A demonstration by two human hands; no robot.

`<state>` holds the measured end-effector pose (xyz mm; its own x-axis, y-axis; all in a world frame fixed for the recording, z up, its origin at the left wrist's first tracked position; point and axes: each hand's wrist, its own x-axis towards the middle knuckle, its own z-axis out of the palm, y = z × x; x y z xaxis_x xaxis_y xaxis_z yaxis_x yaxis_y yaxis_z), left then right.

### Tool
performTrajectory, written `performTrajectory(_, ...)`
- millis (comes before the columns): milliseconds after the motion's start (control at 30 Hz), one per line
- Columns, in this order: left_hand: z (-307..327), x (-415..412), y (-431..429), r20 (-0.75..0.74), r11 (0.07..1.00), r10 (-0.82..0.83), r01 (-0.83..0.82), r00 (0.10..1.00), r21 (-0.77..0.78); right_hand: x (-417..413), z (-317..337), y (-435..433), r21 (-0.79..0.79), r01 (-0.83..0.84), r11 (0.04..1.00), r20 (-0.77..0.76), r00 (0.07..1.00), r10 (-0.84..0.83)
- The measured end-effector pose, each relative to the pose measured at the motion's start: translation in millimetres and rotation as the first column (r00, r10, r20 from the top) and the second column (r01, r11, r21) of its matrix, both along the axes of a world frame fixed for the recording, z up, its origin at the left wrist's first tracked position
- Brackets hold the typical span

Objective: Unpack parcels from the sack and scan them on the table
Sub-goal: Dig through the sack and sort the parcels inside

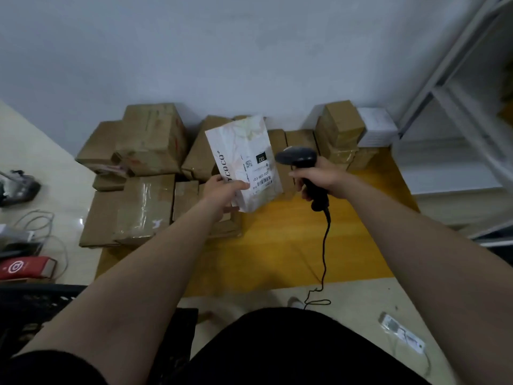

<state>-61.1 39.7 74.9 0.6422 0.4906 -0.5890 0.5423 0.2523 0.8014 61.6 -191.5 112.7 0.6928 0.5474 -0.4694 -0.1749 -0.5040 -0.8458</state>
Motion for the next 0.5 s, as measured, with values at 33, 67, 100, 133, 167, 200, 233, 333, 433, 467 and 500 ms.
performTrajectory(33,3,0,2,0.014,1.000,0.011,-0.011,1.000,0.014,0,11,4,-0.011,-0.026,1.000,0.015,1.000,0.026)
performTrajectory(67,5,0,3,0.032,1.000,0.022,-0.023,0.999,0.019,0,22,7,-0.024,-0.051,0.998,0.032,0.998,0.051)
performTrajectory(100,8,0,5,0.050,0.999,0.032,-0.033,0.998,0.013,0,31,11,-0.033,-0.069,0.997,0.050,0.996,0.071)
performTrajectory(133,11,1,5,0.063,0.999,0.036,-0.037,0.997,0.002,-1,41,14,-0.040,-0.081,0.996,0.071,0.994,0.084)
performTrajectory(167,14,2,7,0.074,0.999,0.035,-0.034,0.997,-0.005,-1,49,16,-0.046,-0.086,0.995,0.096,0.991,0.090)
performTrajectory(200,18,3,7,0.085,1.000,0.029,-0.028,0.996,-0.013,-1,56,18,-0.050,-0.079,0.996,0.117,0.990,0.084)
performTrajectory(233,22,4,8,0.099,1.000,0.023,-0.021,0.995,-0.023,-1,61,18,-0.044,-0.060,0.997,0.129,0.990,0.065)
performTrajectory(333,32,7,6,0.142,0.999,0.000,0.008,0.990,-0.054,-1,69,18,-0.001,0.015,1.000,0.119,0.993,-0.015)
performTrajectory(433,42,10,5,0.158,0.998,-0.011,0.020,0.987,-0.057,0,73,17,-0.041,0.025,0.999,0.128,0.992,-0.019)
performTrajectory(467,43,11,5,0.158,0.998,-0.011,0.021,0.987,-0.059,-1,73,16,-0.051,0.019,0.999,0.123,0.992,-0.012)
performTrajectory(500,45,12,5,0.156,0.998,-0.012,0.022,0.988,-0.061,-1,73,14,-0.054,0.012,0.998,0.115,0.993,-0.006)
